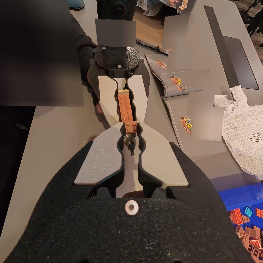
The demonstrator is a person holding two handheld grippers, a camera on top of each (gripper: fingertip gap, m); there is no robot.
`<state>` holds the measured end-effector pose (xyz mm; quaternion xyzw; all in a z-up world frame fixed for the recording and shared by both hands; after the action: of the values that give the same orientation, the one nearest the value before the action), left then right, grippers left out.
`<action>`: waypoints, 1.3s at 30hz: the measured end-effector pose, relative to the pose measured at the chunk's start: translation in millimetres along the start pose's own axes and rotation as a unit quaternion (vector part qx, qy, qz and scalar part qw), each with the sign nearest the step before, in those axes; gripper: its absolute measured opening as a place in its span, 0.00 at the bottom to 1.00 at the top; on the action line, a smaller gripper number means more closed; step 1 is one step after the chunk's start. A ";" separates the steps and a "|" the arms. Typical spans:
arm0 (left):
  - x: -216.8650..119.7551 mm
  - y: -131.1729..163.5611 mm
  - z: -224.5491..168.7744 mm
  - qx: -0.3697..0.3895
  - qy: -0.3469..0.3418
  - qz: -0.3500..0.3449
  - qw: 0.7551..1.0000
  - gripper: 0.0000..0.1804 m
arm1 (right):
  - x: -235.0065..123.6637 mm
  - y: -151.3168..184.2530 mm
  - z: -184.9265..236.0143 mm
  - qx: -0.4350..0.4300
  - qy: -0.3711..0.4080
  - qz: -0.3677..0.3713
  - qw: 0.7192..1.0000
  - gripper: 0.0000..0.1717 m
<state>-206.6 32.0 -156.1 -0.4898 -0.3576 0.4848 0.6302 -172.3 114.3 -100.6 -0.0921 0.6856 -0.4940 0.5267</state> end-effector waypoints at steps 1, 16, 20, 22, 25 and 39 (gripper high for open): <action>0.0 -0.1 -0.1 0.000 0.000 -0.001 1.000 0.12 | -0.1 0.0 0.2 0.000 0.000 0.000 1.000 0.09; -1.4 -2.2 -0.3 -0.002 0.001 -0.017 1.000 0.12 | -4.3 0.4 2.0 -0.005 -0.016 -0.004 1.000 0.09; -2.1 -2.4 0.9 -0.008 0.000 -0.021 1.000 0.12 | -4.8 0.4 1.8 -0.008 -0.014 -0.005 1.000 0.09; -2.0 -2.4 0.5 -0.006 0.001 -0.021 1.000 0.12 | -4.8 0.6 1.7 -0.009 -0.014 -0.005 1.000 0.09; -2.0 -2.8 -0.1 -0.004 0.003 -0.022 1.000 0.12 | -5.0 0.9 1.8 -0.010 -0.015 -0.005 1.000 0.09; -2.7 -4.5 -0.5 -0.010 0.006 -0.036 0.999 0.12 | -4.3 0.6 3.8 -0.018 -0.011 -0.008 1.000 0.11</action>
<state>-205.7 29.0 -151.8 -0.4859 -0.3756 0.4554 0.6445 -167.1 115.2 -98.2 -0.1118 0.6879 -0.4849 0.5284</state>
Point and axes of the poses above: each gripper's, where its closed fingertips meet, x out along the fingers, y out of its underside, z = x × y across the jaws, the point moved 6 cm from there along -x, back along the fingers, and after that the axes turned 15 degrees about x, right-handed, at the moved point
